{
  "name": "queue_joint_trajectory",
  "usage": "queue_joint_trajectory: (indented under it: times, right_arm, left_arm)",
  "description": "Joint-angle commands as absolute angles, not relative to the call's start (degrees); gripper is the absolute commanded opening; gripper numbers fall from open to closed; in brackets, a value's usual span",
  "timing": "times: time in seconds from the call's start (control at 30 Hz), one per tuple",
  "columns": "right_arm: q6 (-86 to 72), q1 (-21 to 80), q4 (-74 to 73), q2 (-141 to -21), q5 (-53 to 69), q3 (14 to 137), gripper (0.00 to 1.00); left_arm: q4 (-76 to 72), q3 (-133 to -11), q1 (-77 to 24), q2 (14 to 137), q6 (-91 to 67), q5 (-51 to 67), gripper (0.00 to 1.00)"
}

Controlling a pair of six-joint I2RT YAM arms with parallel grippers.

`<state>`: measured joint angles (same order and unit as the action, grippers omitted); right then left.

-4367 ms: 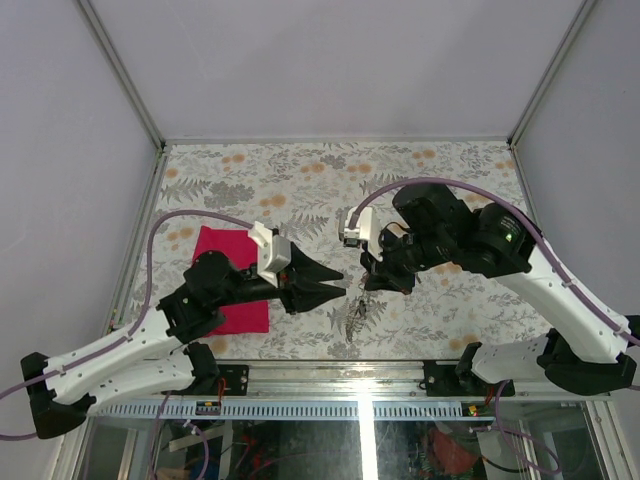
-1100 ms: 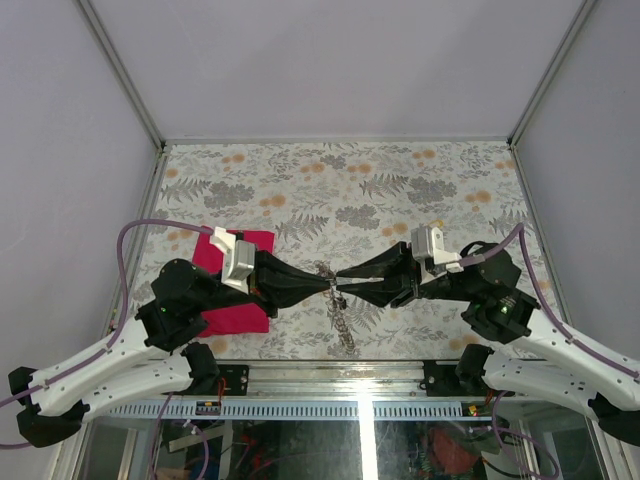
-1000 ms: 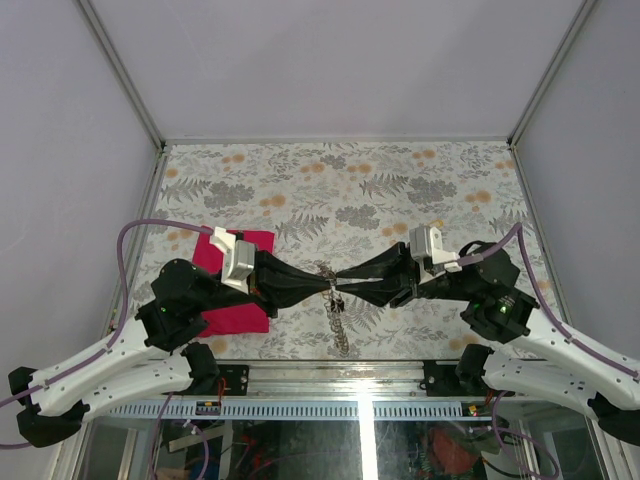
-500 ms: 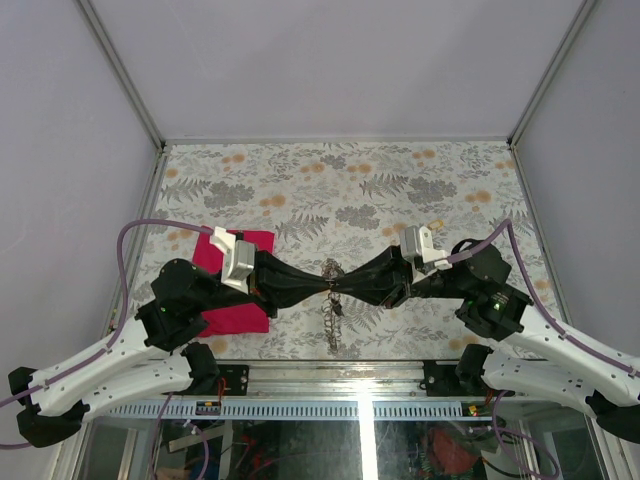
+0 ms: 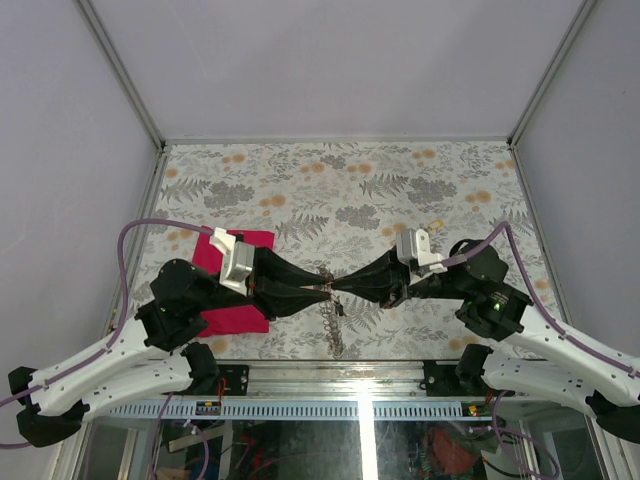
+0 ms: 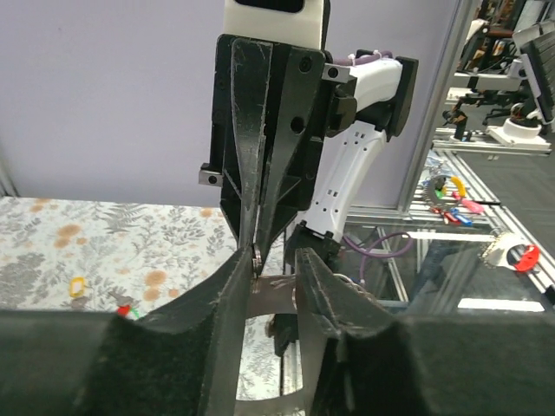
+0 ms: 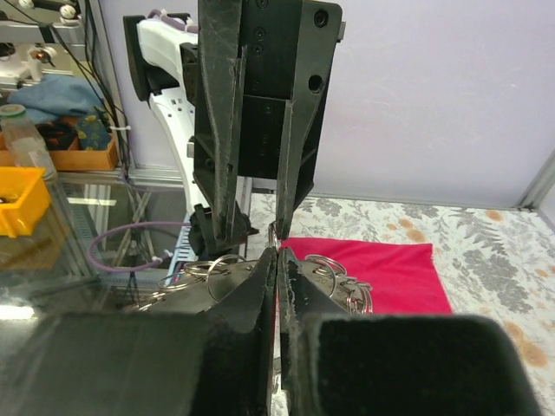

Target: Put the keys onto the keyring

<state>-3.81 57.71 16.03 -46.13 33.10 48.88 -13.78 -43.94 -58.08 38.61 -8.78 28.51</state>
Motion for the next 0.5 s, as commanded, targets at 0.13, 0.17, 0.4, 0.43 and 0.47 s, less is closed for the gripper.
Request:
queue_joint_trajectory:
  times: [0.13,0.17,0.4,0.43,0.47]
  right_arm:
    - [9.98,58.1,17.08,-37.51,29.27,46.09,0.0]
    - [10.97,58.1,16.45,-36.47,28.69,45.57,0.0]
    - [18.73,58.1,10.4,-31.83,28.14,44.9,0.0]
    - [19.83,58.1,10.37,-31.15,28.27,44.38,0.0]
    - [21.55,58.11,10.37,-30.38,28.32,43.73,0.0]
  left_arm:
    - [-13.52,-45.19,-58.08,37.07,-11.73,22.9,0.35]
    - [-13.41,-45.02,-58.08,36.97,-11.96,22.17,0.35]
    - [-14.27,-45.1,-58.06,38.72,-13.69,20.16,0.36]
    - [-14.39,-45.18,-58.09,39.29,-13.75,20.22,0.36]
    - [-14.42,-45.44,-58.05,39.87,-13.91,20.06,0.36]
